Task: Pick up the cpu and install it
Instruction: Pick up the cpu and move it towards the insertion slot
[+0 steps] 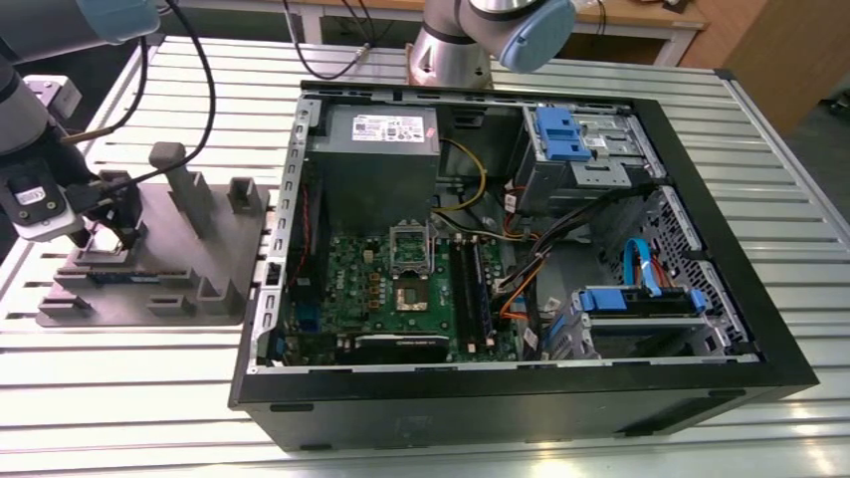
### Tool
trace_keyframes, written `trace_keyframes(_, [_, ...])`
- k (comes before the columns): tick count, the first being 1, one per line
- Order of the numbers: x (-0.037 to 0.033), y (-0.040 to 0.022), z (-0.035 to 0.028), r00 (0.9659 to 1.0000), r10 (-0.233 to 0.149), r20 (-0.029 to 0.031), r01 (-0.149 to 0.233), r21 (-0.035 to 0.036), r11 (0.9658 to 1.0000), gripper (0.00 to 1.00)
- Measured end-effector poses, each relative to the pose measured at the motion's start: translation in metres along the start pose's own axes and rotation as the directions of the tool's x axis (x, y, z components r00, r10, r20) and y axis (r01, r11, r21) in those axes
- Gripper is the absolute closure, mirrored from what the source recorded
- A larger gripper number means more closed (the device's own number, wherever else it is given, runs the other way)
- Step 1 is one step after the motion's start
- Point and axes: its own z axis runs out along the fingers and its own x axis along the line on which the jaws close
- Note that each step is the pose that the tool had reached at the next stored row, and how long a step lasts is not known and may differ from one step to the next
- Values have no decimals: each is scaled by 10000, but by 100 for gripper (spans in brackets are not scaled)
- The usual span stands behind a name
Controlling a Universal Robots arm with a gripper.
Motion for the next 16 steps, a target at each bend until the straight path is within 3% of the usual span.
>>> trace_keyframes(16, [0,0,-8,9999,106,2,-106,4,9999,41])
